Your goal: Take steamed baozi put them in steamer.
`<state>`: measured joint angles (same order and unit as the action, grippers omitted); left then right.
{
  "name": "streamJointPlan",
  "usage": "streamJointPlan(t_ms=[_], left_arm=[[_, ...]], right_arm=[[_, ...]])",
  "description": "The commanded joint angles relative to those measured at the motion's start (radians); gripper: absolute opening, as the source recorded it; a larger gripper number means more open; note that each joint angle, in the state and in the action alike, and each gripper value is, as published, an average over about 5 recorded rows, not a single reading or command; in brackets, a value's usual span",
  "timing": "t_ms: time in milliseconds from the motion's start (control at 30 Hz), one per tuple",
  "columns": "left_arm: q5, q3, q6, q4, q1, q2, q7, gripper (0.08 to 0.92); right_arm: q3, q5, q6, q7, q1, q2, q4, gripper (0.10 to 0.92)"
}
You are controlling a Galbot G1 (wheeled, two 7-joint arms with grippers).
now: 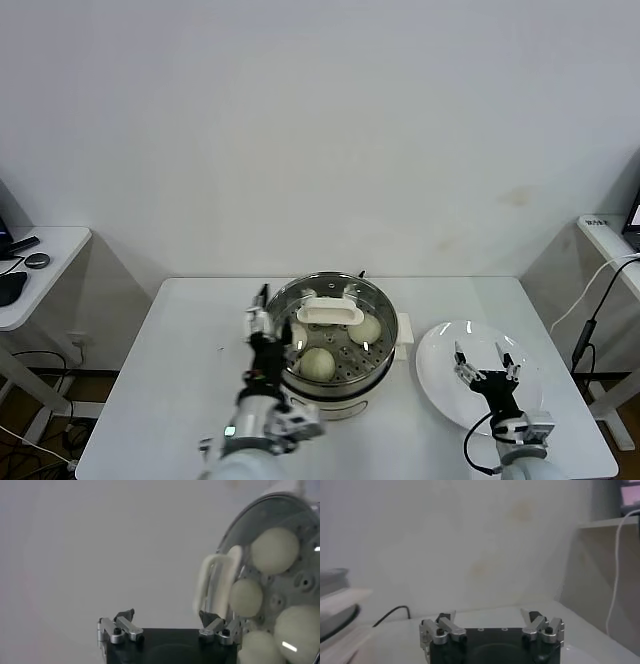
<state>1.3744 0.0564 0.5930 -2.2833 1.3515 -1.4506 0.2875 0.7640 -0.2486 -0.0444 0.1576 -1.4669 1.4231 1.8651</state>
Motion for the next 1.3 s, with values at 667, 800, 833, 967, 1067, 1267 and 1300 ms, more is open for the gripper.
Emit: streamJointPlan(t_ms=[667,800,833,967,1067,1267,1300], left_arm=[[-1.358,0.577,-0.444,0.081,0.518,-0.044,-0.364,0.823],[-1.366,0.578,-0.417,0.048,0.538,-0.036,-0.328,0.823],[-1.365,0.577,-0.417,0.042,0.543,-0.035,-0.323,0.823],[-1.363,0.571,-0.416,0.011,0.566,-0.034,-0.312,0.823],[-1.364,0.565,-0.415,-0.022,0.579,-0.036,-0.307,0.823],[-1.361,0.558,-0.411,-0.055,0.586,-0.039,-0.301,0.823],[-1.361,0.558,-0.411,-0.054,0.585,-0.039,-0.301,0.823]], right_arm=[[-0.105,0.183,0.043,0.002,-0.291,0.038,0.160,0.823],[-0.102,0.206,-0.001,0.010,-0.323,0.034,0.221,0.823],[-0.102,0.210,-0.014,0.012,-0.331,0.032,0.236,0.823],[-0.101,0.225,-0.044,0.022,-0.354,0.027,0.280,0.823],[-0.095,0.236,-0.052,0.033,-0.360,0.027,0.298,0.823],[-0.079,0.235,-0.068,0.037,-0.361,0.027,0.307,0.823],[-0.077,0.235,-0.069,0.038,-0.362,0.025,0.308,0.823]])
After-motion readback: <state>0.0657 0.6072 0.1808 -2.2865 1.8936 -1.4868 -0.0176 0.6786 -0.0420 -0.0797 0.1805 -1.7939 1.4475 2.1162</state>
